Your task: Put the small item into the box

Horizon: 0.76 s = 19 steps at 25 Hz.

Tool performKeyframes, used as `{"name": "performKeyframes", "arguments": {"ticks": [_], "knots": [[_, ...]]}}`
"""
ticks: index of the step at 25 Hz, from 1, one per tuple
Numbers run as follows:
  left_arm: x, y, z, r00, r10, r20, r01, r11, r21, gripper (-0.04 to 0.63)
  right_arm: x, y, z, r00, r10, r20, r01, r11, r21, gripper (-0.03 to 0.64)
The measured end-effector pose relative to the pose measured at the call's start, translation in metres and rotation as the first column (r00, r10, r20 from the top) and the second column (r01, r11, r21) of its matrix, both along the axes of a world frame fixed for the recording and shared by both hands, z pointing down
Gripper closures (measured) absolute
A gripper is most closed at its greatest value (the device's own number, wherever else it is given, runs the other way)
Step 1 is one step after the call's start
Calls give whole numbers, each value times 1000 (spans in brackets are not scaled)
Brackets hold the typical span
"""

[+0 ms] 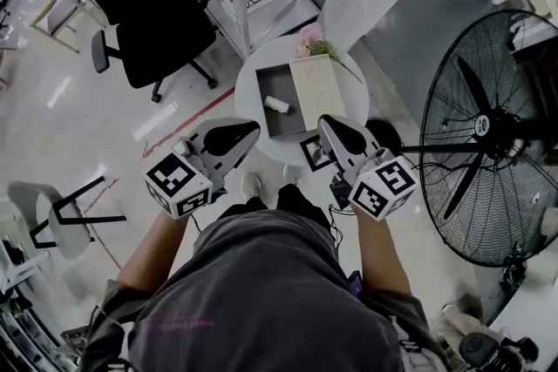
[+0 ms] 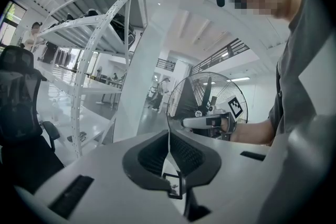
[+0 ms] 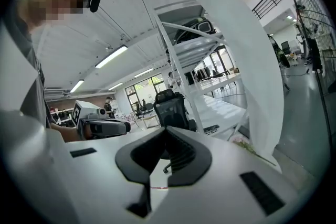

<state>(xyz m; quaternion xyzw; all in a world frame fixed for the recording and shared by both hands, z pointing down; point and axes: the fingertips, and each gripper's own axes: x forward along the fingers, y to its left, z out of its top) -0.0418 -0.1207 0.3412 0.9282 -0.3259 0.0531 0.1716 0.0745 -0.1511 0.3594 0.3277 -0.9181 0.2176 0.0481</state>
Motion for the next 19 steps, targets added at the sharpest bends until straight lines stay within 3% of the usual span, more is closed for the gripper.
{"name": "performKeyframes", "arguments": {"ticks": [19], "knots": [[30,-22,3,1000,22,7,-22,1000,-7,570,13,-12,-7,999,-41,-24,41,999,4,595]]}}
